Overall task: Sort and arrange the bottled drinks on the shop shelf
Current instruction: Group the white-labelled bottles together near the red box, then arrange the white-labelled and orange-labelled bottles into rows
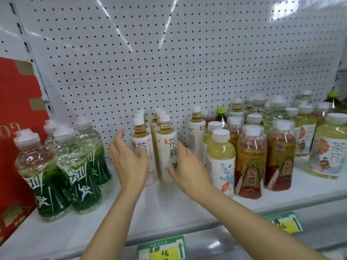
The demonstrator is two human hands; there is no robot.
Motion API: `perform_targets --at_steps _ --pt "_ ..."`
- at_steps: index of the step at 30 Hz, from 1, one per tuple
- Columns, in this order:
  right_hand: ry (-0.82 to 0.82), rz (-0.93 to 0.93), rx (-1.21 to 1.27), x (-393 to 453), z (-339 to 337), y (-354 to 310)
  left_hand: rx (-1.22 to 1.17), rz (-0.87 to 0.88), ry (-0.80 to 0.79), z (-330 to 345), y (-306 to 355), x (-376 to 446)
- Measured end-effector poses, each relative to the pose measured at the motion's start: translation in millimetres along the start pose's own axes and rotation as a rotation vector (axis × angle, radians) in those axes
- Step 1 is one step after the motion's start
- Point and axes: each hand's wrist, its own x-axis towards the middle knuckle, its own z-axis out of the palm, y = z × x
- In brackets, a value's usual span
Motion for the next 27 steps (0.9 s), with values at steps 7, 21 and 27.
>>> perform_targets --at_steps 7,21,27 --pt "0.306 -0.225 -0.391 13.8 -121.2 4.5 -0.035 0.523 -0.281 42.9 121.3 42.9" --pt "0.233 -0.46 -0.322 -7.6 -109.3 92.1 0.531 0.241 -0.789 150.1 159.9 102.2" --pt "0.274 -0.504 -0.363 -5.5 -100.0 93.8 0.092 0.157 -0.672 72.4 201.5 127.0"
